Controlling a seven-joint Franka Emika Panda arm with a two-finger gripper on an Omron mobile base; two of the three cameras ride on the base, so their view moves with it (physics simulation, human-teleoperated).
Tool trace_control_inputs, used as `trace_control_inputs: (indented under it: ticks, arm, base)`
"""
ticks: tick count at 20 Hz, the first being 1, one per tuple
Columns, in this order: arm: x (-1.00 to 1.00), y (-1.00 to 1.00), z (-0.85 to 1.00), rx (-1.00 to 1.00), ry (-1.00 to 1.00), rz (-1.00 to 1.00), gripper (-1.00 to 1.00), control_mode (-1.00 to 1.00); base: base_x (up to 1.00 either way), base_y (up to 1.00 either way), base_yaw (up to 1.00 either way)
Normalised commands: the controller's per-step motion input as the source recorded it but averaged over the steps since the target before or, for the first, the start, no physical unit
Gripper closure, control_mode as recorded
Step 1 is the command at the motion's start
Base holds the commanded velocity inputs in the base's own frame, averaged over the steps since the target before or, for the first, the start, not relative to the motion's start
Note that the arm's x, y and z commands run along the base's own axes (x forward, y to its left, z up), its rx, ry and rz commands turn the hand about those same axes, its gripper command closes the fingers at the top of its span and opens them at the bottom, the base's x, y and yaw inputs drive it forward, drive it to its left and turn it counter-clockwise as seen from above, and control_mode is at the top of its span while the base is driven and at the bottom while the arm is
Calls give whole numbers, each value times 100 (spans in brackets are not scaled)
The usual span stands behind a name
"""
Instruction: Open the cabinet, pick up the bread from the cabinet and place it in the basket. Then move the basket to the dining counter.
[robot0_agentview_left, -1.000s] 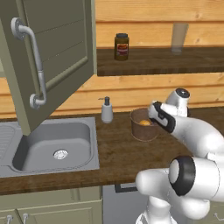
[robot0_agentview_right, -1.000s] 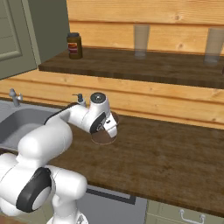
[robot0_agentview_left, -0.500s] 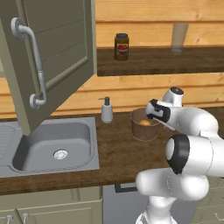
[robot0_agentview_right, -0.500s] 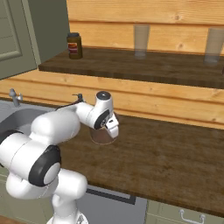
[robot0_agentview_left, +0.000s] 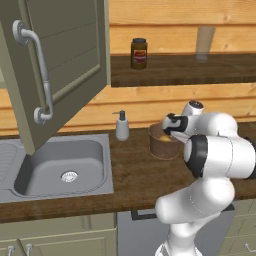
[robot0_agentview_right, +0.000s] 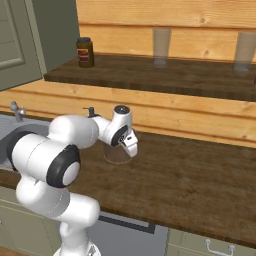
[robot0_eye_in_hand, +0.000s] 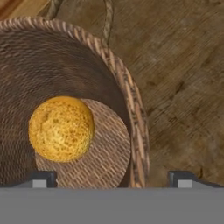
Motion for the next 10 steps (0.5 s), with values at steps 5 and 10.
trace_control_inputs:
  ticks: [5, 10]
  arm:
    - [9, 13, -56, 3, 3, 0, 100, -100]
    - [0, 33, -69, 1, 5, 0, 100, -100]
  base:
    - [0, 0, 0]
    - [0, 0, 0]
